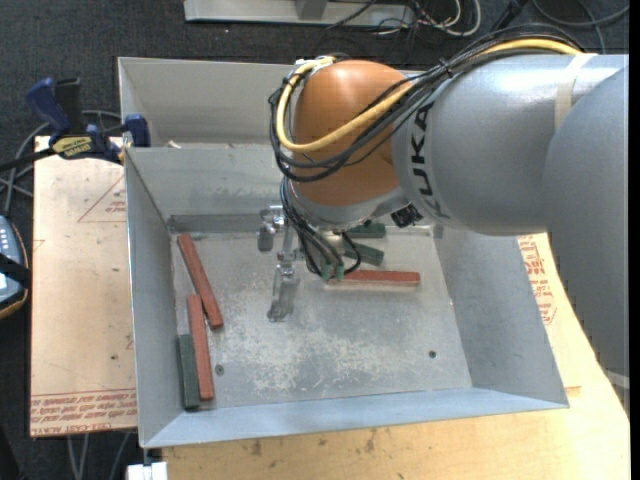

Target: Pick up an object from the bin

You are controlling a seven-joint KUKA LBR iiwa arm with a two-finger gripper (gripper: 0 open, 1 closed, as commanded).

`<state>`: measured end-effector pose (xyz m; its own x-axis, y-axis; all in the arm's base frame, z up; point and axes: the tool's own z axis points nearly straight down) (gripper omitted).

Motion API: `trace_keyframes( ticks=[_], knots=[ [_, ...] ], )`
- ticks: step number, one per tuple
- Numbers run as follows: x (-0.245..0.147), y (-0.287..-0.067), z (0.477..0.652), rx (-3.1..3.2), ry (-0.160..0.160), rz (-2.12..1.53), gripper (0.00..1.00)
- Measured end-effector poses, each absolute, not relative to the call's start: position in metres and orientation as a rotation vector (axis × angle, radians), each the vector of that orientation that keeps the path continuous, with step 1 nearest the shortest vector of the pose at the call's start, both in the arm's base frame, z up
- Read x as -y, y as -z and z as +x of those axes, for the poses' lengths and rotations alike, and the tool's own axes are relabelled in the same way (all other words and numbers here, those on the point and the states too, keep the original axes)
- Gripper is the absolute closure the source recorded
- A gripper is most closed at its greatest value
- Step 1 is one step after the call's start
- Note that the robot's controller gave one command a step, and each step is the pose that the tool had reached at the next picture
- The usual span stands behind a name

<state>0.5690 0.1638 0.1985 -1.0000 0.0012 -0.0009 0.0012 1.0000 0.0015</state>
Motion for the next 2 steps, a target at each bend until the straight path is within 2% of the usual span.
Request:
trace_keyframes(
  ticks=[1,2],
  knots=[
    [-0.129,-0.170,0.578,-3.143,0.001,0.059,0.00],
    [-0.083,-0.172,0.517,-3.146,0.003,-0.035,0.00]
  ],
)
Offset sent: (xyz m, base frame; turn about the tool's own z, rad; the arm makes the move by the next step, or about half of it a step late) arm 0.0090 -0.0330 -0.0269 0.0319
